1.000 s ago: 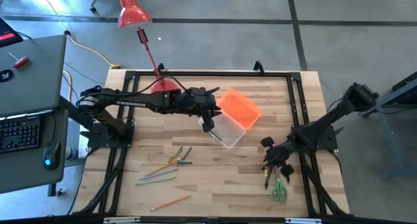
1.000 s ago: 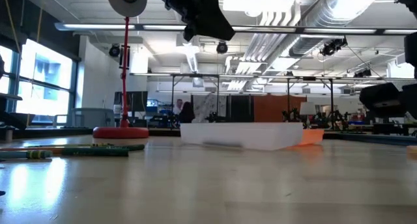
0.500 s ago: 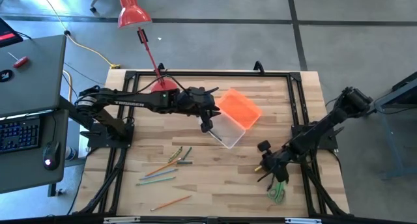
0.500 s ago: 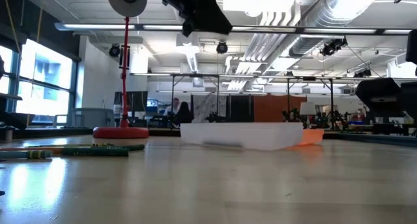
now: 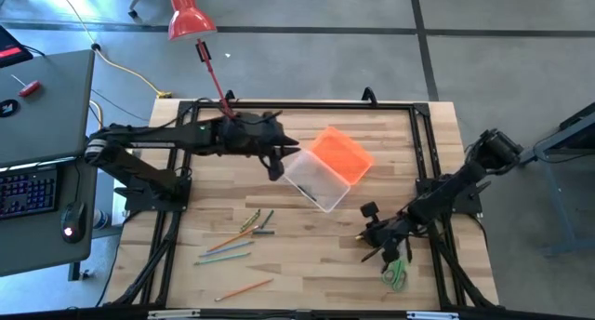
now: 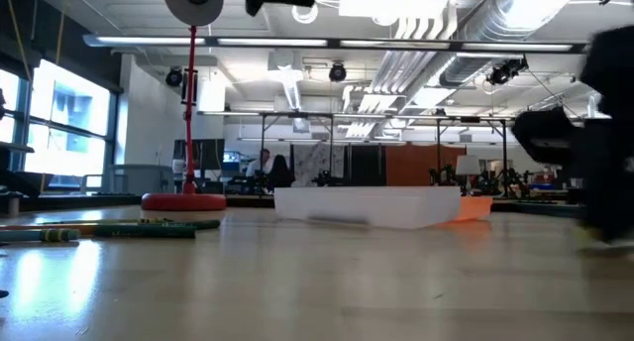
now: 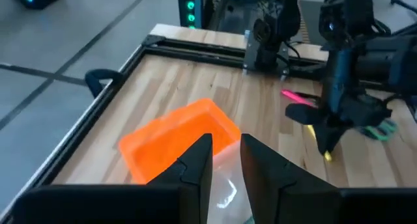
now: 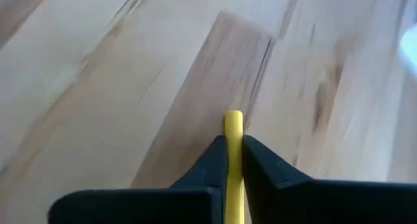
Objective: Pick & place school supplies into a supply box
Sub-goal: Put the yellow pen into the supply box
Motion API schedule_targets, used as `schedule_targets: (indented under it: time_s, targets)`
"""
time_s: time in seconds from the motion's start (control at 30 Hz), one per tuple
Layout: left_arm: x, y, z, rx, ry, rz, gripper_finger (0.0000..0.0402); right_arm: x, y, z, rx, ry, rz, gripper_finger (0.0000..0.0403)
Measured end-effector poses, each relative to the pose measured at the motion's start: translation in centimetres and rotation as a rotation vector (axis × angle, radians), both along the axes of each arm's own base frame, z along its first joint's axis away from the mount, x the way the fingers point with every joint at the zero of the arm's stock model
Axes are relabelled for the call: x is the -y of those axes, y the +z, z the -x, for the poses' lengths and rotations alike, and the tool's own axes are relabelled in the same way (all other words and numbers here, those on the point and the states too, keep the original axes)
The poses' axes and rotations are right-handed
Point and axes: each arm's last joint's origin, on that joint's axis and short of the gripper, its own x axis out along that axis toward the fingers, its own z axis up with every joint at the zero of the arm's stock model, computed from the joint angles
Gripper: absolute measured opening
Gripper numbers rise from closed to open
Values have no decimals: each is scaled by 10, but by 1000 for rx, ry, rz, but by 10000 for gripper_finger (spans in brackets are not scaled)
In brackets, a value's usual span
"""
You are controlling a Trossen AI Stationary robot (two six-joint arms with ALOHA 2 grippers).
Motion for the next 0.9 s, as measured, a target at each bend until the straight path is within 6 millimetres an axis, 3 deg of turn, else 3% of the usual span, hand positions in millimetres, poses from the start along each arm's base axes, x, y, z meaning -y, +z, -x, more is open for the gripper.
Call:
schedule_targets:
  time_s: [0.2, 0.37, 0.47, 0.57, 0.7, 0.9]
  targets:
    - [2, 26, 25, 109, 8, -11, 111, 12, 51, -28, 215, -30, 69, 15]
    - [2, 40, 43, 163, 27, -18, 111, 45, 96, -64, 425, -118, 253, 6]
    - [3, 47, 53, 197, 29, -21, 111, 74, 113, -89, 526, -239, 229, 12]
    - [3, 50, 61, 196, 32, -21, 111, 101, 108, -113, 493, -248, 97, 14]
    - [3, 47, 68, 146, 51, -21, 111, 121, 69, -136, 347, -308, 23, 11]
    - [2, 37, 73, 48, 135, 36, 111, 141, 34, -159, 309, -674, 26, 16]
